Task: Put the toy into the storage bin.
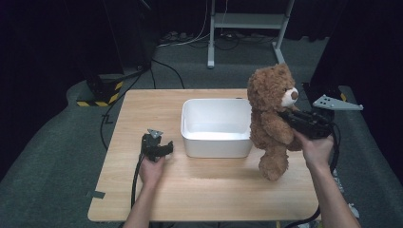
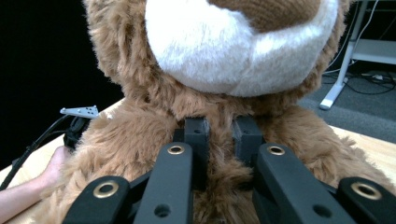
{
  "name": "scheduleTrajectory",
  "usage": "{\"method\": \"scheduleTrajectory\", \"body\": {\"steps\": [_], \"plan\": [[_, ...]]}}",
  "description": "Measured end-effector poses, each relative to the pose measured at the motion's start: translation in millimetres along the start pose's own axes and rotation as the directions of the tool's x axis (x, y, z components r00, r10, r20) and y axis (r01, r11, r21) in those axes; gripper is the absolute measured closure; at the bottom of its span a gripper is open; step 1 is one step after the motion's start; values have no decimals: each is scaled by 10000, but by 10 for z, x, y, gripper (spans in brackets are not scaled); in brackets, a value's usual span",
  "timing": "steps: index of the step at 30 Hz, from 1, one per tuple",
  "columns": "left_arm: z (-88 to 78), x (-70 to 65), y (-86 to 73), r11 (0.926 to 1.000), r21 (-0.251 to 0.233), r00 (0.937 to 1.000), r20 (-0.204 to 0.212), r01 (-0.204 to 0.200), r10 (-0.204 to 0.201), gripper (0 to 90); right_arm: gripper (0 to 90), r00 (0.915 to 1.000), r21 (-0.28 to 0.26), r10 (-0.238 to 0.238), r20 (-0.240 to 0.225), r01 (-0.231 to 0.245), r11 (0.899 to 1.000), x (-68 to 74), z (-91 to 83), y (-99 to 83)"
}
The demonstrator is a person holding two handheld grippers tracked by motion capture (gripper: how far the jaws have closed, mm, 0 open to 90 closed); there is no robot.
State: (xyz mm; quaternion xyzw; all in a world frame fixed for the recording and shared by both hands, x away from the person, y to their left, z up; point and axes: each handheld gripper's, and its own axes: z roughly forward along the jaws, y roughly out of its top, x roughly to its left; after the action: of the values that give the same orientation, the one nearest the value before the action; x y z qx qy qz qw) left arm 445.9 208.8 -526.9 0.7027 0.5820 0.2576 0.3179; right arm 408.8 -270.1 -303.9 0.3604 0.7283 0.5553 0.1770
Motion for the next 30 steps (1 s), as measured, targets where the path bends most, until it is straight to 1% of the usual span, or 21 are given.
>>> {"method": "scheduleTrajectory", "body": {"steps": [3,5,15,20,25,30], "plan": [[1,-4,-1,10000,-10,10000,12,55,-55,287,818,9999,-70,-122,-92,122,9999,39,38,48],[0,1,0,10000,-2,10000,6,-6,6,287,820,9997,-93,-158,-166,156,9998,60,58,89],[-2,4,0,10000,-2,10000,9,4,-4,287,825,9987,-210,-346,-381,338,9992,142,188,301],[-2,5,-1,10000,-5,10000,17,9,-9,287,825,9981,-163,-357,-497,349,9993,170,291,383],[-3,1,-2,10000,-10,10000,-2,25,-25,287,825,9976,-236,-329,-616,315,9992,201,404,464],[-2,0,-1,10000,-8,10000,-5,35,-35,287,824,9968,-183,-393,-689,381,9991,240,548,546]]}}
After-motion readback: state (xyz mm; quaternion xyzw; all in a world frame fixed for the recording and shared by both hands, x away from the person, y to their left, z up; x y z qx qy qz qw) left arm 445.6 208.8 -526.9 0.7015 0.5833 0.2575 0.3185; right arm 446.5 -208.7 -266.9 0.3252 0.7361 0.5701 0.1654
